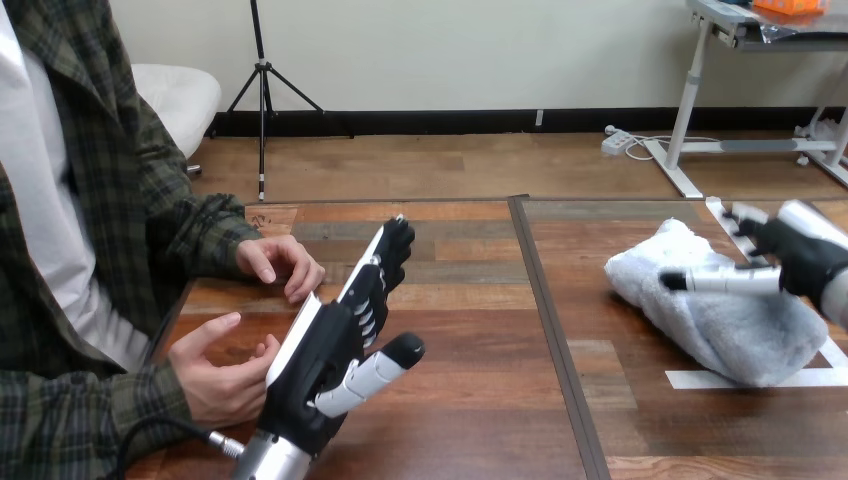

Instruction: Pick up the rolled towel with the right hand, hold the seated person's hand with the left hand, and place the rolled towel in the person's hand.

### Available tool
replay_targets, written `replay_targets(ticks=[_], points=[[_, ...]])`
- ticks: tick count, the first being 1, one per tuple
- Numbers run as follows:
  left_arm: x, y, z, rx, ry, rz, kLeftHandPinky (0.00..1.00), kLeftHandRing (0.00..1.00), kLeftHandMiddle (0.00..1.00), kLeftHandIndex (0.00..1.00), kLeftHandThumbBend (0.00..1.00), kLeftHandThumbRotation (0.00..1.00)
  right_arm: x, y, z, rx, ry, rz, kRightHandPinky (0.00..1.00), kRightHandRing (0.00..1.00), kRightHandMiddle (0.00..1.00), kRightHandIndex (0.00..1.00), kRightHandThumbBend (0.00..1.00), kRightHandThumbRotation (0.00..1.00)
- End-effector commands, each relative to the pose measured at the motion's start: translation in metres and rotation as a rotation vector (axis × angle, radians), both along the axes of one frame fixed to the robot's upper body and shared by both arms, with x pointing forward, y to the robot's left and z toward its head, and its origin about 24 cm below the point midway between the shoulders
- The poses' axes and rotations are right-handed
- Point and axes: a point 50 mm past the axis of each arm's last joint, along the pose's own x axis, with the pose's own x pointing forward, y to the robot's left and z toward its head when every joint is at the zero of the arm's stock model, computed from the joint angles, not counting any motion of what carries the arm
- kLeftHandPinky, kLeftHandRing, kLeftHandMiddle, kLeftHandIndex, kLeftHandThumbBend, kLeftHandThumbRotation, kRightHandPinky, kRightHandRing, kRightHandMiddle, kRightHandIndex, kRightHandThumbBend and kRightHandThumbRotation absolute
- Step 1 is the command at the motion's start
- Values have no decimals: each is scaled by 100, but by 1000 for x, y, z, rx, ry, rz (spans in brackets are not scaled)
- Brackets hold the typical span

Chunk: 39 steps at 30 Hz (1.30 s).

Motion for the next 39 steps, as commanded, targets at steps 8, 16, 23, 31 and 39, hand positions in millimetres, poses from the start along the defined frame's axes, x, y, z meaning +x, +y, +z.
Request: replay_targets(ticks=[8,16,23,31,39], points=[[6,-2,23,-9,-140,-6,100,100,100,100,100,73,37,13,27,-96,2,12,57,79,84,95,100,55],[4,-1,23,-4,-141,5,100,100,100,100,100,73,37,14,18,-129,52,1,60,81,85,96,100,57],[1,0,23,1,-142,11,99,100,100,100,100,73,37,15,12,-143,87,4,72,88,91,97,100,57],[-1,1,23,-3,-129,6,99,100,100,100,100,72,36,18,6,-121,126,1,74,88,92,97,98,54],[-4,2,25,-5,-133,3,100,100,100,100,100,72,32,17,-3,-168,164,8,78,91,96,99,98,55]])
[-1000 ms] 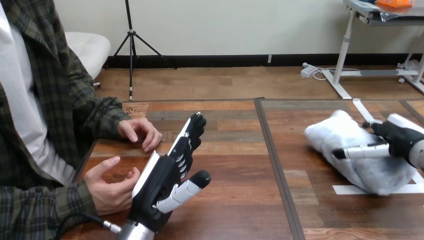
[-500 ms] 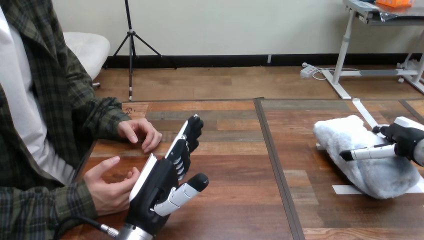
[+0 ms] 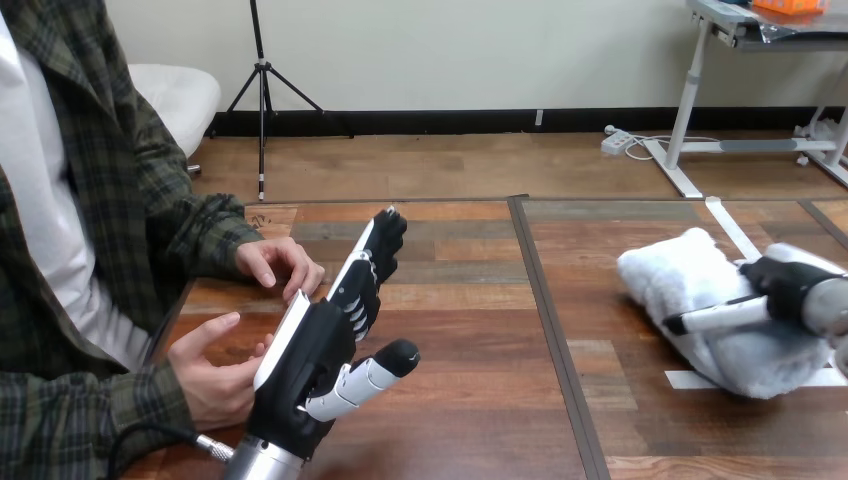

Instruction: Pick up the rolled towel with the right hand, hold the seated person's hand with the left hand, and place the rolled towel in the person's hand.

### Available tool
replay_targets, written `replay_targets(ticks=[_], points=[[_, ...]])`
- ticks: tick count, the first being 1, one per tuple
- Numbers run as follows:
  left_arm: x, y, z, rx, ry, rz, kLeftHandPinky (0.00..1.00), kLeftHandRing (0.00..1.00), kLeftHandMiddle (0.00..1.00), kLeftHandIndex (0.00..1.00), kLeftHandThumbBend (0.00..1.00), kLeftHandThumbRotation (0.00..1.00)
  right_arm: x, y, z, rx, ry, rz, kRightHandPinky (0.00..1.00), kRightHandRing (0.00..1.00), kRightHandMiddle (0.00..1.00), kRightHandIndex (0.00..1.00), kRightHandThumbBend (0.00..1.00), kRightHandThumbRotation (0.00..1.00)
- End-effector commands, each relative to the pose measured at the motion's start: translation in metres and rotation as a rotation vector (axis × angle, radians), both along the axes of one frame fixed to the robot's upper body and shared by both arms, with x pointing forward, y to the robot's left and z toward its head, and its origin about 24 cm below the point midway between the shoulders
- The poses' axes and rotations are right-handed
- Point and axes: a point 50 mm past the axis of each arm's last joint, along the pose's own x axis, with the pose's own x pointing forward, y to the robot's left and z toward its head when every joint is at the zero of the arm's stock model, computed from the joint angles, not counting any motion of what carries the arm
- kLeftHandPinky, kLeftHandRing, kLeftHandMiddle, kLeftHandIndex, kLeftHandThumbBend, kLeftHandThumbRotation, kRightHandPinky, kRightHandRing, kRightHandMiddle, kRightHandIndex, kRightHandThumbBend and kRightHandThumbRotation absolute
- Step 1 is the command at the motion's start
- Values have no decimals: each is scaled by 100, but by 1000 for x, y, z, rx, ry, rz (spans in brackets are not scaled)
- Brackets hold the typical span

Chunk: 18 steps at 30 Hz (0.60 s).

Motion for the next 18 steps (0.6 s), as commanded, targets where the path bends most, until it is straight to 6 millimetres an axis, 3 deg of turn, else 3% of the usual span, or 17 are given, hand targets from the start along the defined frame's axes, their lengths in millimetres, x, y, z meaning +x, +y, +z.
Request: replay_targets(ticks=[1,18], points=[[4,-1,13,-3,-61,-13,100,100,100,100,100,72,18,15,19,-36,-60,56,78,92,96,99,99,56],[1,0,16,-7,-83,2,98,100,100,100,100,72,15,14,14,-131,-39,63,76,93,98,100,100,59]])
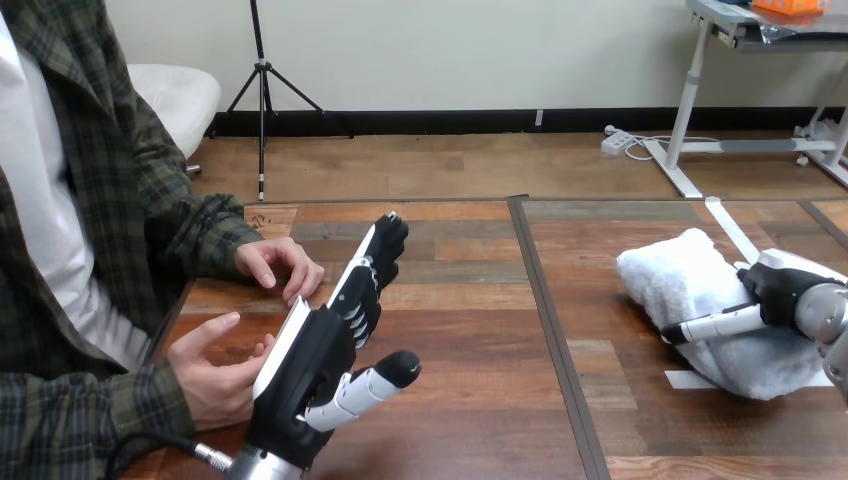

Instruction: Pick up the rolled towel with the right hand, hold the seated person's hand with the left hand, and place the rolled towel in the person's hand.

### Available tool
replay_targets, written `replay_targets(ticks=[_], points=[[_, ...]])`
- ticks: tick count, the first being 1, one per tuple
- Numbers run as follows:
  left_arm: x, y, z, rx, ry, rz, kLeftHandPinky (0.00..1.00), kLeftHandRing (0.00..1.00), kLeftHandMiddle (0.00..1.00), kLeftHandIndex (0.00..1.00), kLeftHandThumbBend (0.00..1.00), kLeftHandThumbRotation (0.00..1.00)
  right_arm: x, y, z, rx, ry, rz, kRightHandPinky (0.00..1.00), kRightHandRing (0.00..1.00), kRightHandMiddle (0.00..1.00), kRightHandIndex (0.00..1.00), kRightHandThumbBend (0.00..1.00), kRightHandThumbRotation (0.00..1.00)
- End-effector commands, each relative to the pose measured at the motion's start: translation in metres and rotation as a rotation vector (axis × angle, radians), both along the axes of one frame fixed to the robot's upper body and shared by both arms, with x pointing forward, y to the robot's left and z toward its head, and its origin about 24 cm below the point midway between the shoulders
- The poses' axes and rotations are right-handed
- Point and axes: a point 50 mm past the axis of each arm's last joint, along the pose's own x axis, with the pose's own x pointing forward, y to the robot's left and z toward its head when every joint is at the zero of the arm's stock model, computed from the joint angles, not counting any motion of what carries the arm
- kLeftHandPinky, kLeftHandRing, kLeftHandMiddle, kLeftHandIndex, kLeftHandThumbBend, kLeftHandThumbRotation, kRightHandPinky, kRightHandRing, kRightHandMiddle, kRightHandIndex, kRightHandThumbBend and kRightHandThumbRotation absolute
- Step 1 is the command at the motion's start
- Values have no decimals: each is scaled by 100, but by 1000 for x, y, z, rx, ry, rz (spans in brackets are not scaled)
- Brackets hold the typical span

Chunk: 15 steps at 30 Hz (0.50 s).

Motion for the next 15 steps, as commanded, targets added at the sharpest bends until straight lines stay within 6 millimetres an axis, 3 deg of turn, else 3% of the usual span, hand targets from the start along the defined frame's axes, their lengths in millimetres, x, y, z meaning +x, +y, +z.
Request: replay_targets(ticks=[1,7,11,15], points=[[8,0,18,-11,-88,5,98,100,100,100,100,72,15,10,19,-46,-57,38,76,92,97,100,100,59],[8,0,19,-16,-89,3,98,100,100,100,100,71,14,10,17,-100,-58,61,78,91,95,98,100,60],[8,-1,20,-21,-89,1,98,100,100,100,100,70,13,9,15,-134,-57,84,89,93,94,96,100,60],[8,0,21,-22,-92,1,98,100,100,100,100,70,13,9,14,-156,-58,94,93,93,93,94,100,58]])
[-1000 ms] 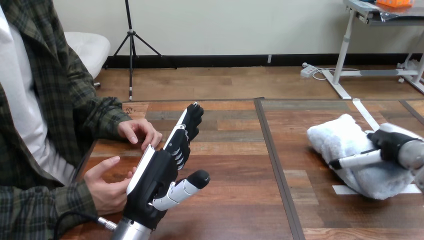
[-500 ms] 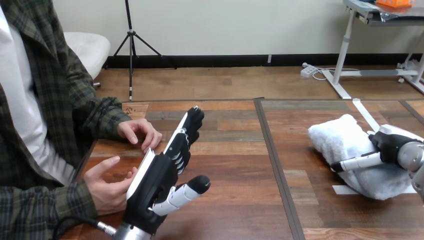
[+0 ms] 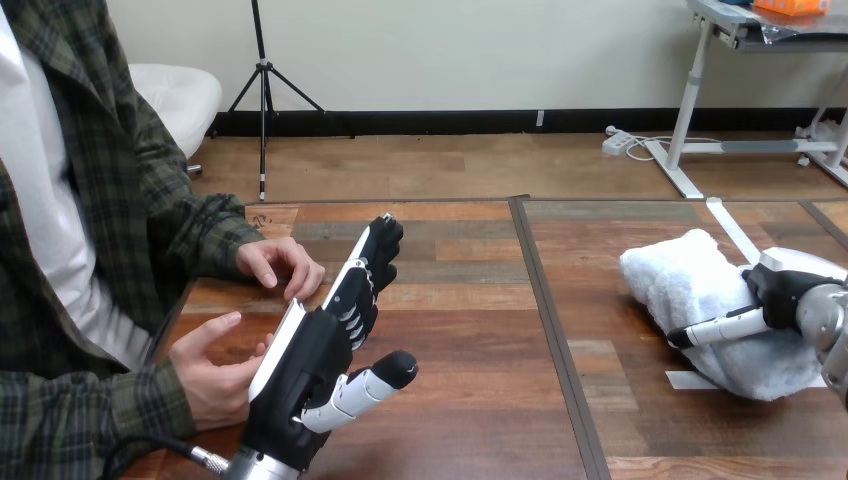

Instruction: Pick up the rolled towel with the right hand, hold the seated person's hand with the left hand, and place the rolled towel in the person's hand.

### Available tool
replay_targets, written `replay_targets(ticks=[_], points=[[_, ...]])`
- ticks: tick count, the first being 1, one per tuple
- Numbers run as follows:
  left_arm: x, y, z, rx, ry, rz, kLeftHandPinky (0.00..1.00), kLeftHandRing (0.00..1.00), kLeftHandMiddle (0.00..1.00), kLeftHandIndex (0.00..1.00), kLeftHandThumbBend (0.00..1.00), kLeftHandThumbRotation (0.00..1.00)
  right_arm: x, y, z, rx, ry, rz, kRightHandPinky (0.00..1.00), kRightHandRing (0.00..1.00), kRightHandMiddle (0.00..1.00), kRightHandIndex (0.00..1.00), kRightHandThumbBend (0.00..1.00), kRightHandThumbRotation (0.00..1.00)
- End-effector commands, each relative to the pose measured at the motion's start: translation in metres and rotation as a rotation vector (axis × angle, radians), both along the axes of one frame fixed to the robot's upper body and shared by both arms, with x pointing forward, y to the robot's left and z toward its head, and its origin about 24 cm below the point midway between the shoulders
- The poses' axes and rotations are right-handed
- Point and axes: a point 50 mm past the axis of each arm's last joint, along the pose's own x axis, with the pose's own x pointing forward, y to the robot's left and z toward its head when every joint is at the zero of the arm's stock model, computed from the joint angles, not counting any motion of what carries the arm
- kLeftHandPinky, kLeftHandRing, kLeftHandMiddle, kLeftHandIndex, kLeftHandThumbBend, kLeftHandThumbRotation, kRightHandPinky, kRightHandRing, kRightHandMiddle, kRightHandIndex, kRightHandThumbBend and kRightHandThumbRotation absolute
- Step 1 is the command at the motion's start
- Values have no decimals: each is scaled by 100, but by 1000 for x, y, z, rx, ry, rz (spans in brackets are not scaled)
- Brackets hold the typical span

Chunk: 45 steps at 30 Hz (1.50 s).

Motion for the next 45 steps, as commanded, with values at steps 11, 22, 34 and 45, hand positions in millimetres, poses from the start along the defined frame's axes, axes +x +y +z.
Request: replay_targets(ticks=[11,22,34,45], points=[[9,-1,21,-25,-97,-10,98,100,100,100,100,69,9,5,10,-47,-87,-28,74,79,80,83,100,41],[8,2,22,-17,-104,-5,97,100,100,100,100,69,6,5,5,-36,-159,-41,41,56,65,68,96,12],[7,3,24,-15,-105,-8,96,100,100,100,100,69,3,4,2,-44,-220,-25,38,50,57,53,87,0],[8,4,25,-12,-105,-7,96,100,100,100,100,69,7,6,9,20,-294,-31,35,46,53,50,81,0]])
